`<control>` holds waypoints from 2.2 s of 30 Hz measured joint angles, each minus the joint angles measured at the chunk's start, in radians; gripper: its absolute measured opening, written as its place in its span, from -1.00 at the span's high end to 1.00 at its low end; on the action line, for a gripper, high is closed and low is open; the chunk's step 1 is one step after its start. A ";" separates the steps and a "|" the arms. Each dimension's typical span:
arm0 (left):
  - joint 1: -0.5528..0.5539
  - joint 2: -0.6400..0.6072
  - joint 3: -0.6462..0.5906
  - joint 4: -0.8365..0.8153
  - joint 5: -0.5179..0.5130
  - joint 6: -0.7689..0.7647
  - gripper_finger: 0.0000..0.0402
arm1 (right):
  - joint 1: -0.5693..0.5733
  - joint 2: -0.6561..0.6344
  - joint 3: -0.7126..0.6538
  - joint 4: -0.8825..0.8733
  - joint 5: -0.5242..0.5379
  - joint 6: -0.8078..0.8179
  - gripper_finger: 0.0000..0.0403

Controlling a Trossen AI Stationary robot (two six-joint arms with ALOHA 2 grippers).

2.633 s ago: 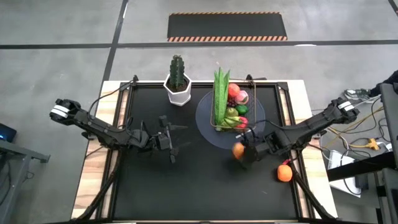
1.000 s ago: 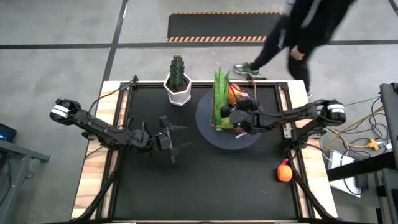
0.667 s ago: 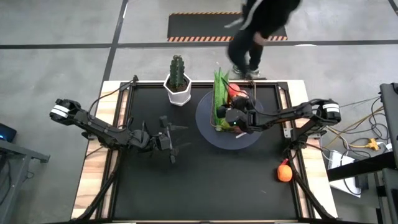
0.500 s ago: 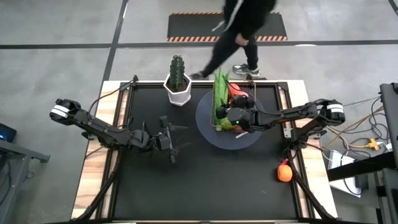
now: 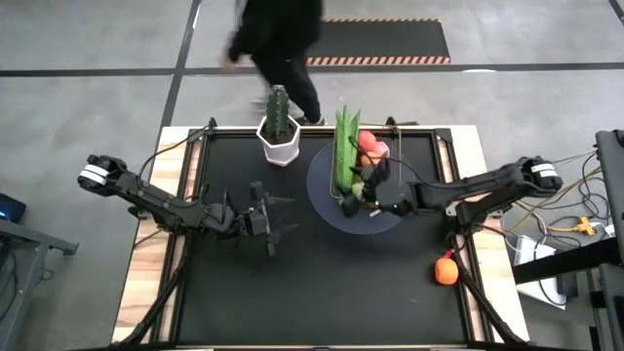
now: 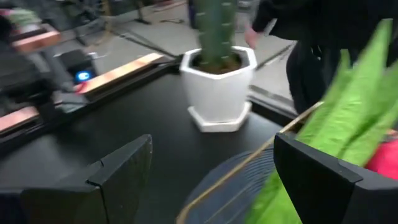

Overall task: Build produce basket
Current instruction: Put the orange into the gold wire basket

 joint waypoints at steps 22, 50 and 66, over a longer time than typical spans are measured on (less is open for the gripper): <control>0.000 0.000 0.000 0.007 0.000 -0.003 -0.45 | 0.309 0.174 0.413 -1.505 -0.660 1.085 -0.42; 0.000 0.005 0.000 0.001 0.000 -0.003 -0.45 | 0.681 0.247 0.253 -1.539 -1.011 1.695 -0.70; 0.000 0.005 0.000 0.002 0.000 -0.002 -0.45 | 0.681 0.221 0.048 -1.336 -1.034 1.657 -0.66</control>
